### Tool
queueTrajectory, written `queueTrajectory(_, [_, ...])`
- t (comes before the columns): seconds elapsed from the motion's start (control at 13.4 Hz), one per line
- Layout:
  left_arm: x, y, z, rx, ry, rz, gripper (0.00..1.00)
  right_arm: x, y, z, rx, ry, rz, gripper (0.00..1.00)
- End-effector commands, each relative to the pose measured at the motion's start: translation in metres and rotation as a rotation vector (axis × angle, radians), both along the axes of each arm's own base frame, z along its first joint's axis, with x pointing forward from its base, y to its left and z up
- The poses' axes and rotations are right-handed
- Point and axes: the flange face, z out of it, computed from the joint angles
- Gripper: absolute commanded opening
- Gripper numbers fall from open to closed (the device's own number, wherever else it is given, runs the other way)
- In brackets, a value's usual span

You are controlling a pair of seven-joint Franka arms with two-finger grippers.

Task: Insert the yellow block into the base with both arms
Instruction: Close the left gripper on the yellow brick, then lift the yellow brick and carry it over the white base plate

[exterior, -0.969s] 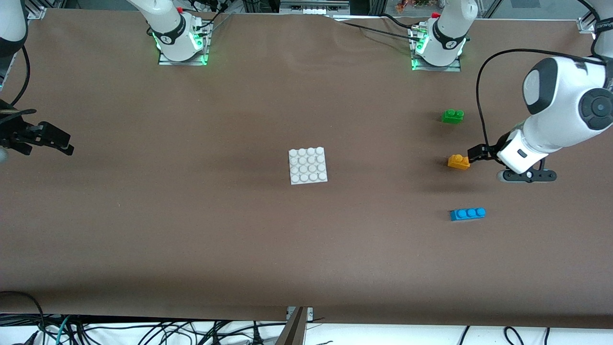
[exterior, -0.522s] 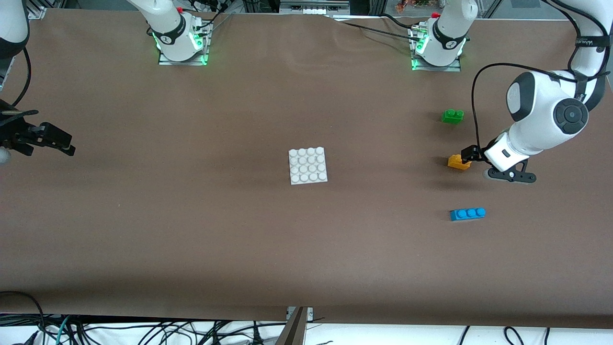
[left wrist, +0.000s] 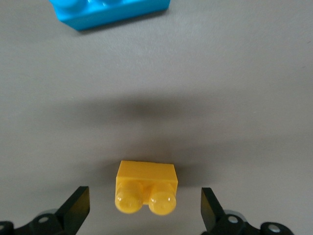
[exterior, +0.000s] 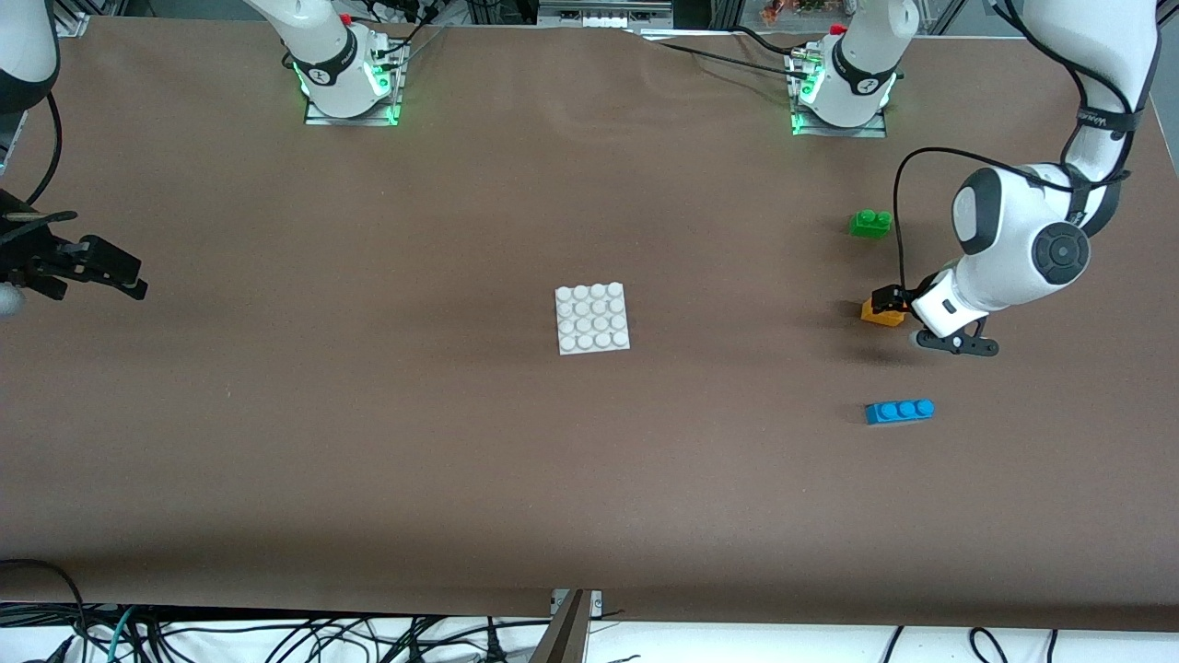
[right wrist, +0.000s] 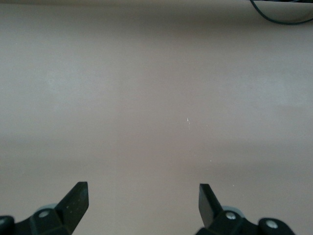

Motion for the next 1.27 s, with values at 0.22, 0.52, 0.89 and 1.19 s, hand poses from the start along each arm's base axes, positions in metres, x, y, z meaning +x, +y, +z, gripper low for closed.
queueTrajectory(0.22, [-0.013, 0.001, -0.027, -0.019, 0.023, -0.016, 1.0, 0.006, 0.001, 0.006, -0.026, -0.001, 0.017, 1.0])
queueTrajectory(0.52, [-0.019, 0.001, -0.037, -0.015, 0.015, -0.019, 1.0, 0.006, -0.002, 0.005, -0.028, -0.001, 0.016, 1.0])
queueTrajectory(0.89, [-0.023, 0.0, -0.04, -0.016, 0.026, -0.022, 0.54, 0.006, -0.004, 0.005, -0.03, -0.001, 0.013, 1.0])
queueTrajectory(1.19, [-0.021, 0.0, -0.034, -0.016, 0.017, -0.014, 0.02, 0.007, -0.006, 0.004, -0.037, 0.002, 0.053, 1.0])
